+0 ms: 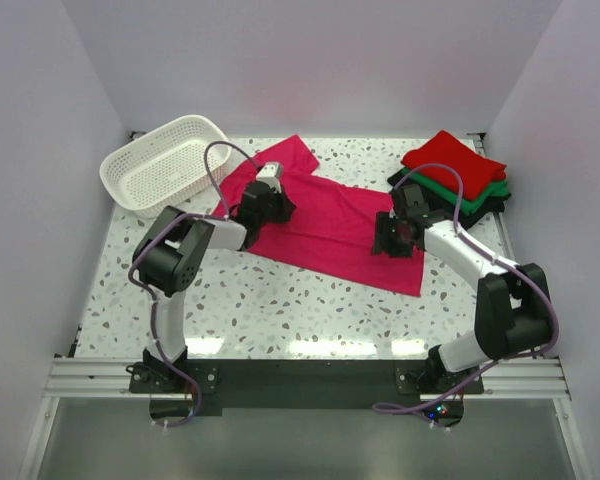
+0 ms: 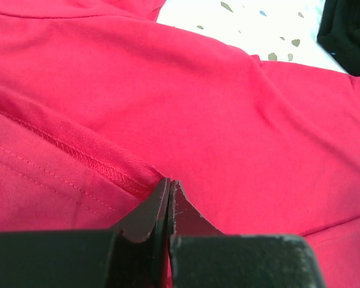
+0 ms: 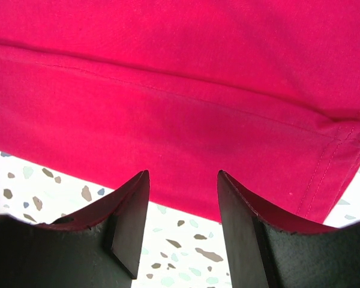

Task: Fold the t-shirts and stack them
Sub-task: Fold the tshirt

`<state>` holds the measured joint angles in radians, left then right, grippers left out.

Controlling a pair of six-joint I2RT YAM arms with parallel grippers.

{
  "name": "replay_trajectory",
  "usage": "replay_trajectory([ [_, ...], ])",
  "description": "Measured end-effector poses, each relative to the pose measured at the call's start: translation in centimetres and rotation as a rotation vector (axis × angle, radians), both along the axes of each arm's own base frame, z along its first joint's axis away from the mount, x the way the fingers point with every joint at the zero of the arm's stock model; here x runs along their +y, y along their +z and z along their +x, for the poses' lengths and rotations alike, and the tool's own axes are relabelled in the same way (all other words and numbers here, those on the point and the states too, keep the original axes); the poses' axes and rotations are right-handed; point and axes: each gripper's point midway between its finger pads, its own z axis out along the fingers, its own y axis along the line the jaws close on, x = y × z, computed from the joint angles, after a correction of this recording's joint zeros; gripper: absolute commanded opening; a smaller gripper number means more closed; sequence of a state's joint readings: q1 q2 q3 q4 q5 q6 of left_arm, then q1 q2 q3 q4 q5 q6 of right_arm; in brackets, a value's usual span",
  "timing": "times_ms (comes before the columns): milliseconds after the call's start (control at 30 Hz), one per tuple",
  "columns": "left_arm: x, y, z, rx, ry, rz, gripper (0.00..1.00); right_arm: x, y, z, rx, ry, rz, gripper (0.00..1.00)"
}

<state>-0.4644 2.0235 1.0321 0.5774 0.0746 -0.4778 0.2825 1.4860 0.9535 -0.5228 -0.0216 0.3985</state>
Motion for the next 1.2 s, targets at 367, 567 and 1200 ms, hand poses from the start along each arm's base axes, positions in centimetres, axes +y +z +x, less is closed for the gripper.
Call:
replay_trajectory([
  [367,-1.7,-0.8,0.7,0.023,-0.040,-0.015,0.47,-0.1,-0.8,-0.1,0.024,0.000,-0.009,0.53],
  [567,-2.3,-0.4,0.3,0.029,-0.063,-0.032,0.66,0.0,-0.9,-0.1,0.029,0.000,-0.009,0.53],
  [1200,5.7,1.0,-0.2,-0.010,0.117,-0.045,0.78,3.2,-2.8,6.8,-0.054,0.020,0.042,0.53],
])
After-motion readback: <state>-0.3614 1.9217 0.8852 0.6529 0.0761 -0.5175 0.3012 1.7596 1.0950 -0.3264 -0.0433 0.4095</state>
